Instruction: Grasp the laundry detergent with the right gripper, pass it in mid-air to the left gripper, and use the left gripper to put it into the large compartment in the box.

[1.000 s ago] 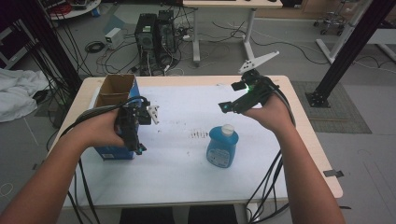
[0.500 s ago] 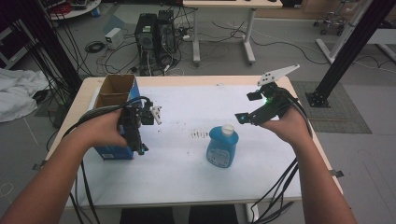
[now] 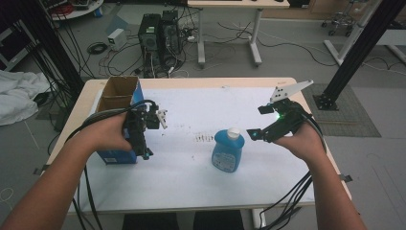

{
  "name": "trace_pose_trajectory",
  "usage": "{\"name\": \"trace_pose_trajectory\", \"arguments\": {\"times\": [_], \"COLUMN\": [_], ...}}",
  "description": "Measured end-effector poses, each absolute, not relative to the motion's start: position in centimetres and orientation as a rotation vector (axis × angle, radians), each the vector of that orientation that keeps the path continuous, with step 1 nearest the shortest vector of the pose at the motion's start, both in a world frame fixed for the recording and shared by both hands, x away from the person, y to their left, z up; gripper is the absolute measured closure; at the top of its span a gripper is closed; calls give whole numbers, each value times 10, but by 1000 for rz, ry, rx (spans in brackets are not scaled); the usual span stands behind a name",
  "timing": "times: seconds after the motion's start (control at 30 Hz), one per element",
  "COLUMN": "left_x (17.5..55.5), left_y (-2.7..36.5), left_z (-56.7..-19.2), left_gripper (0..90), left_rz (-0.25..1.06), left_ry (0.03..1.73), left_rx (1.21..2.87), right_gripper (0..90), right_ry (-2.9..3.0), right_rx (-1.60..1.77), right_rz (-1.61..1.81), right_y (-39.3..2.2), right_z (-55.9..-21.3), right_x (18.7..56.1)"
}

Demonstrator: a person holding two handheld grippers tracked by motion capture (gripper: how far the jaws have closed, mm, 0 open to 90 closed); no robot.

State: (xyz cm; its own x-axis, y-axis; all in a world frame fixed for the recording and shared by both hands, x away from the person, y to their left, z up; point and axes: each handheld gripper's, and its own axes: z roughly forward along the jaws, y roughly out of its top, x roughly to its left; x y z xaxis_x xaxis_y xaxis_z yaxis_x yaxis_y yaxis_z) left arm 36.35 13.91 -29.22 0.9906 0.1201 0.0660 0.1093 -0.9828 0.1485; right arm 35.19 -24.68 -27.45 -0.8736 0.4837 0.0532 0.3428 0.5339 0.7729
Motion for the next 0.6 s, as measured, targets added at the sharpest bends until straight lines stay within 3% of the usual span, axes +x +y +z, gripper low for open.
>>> {"name": "trace_pose_trajectory", "arguments": {"times": [0.6], "left_x": [363], "left_y": [139], "left_z": [-291], "left_gripper": [18], "left_rz": [116], "left_ry": [177], "left_rx": [2993], "right_gripper": [29], "right_ry": [2626], "right_rx": [697], "right_rz": [1265], "right_y": [-257], "right_z": [-299], "right_x": [327]}}
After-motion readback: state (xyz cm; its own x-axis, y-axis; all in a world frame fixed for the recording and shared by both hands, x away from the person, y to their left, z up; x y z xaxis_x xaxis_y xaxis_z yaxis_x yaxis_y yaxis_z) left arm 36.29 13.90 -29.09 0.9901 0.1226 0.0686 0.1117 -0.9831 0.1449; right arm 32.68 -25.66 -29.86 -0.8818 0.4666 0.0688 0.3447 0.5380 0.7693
